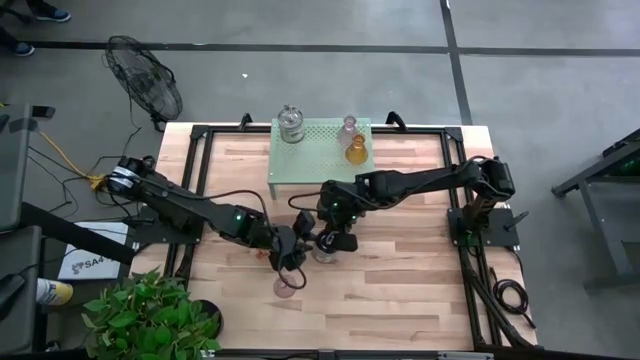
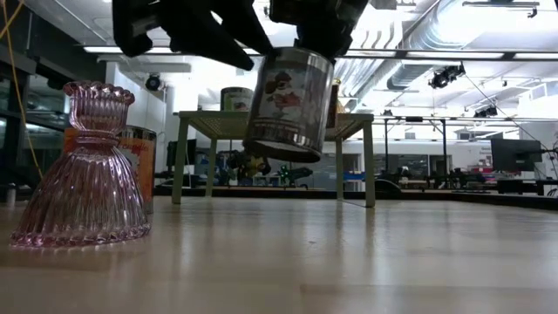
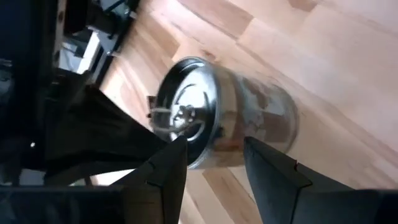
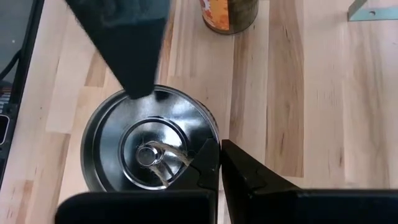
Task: Pick & Place candle stick holders
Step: Put the bottom silver scented candle on the shelf
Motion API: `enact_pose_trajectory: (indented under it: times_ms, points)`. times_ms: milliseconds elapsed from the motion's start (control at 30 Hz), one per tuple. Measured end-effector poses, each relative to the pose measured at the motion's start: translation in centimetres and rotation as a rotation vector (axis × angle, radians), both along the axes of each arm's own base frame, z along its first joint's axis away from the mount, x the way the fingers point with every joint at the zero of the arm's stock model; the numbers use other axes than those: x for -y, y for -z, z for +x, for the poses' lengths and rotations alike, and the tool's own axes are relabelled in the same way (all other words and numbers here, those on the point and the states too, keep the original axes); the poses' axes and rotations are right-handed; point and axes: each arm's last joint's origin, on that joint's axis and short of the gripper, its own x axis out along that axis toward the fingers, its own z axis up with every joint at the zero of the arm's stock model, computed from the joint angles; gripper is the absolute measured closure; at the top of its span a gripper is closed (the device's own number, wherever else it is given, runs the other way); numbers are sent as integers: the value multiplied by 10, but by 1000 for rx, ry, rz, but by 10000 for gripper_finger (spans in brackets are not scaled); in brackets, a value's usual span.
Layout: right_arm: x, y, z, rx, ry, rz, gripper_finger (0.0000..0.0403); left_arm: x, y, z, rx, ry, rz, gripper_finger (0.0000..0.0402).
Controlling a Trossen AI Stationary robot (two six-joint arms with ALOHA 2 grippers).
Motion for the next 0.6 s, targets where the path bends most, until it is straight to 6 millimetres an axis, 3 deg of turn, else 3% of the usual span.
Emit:
enact_pose_trajectory:
  times_ms: [333,600]
  points:
    - [-2,0,-1,-3,-7,-2,403,6,8,21,-45,42,6,253]
    - [-3,0,0,1,-14,-9,403,7,13,22,-90,53,5,345]
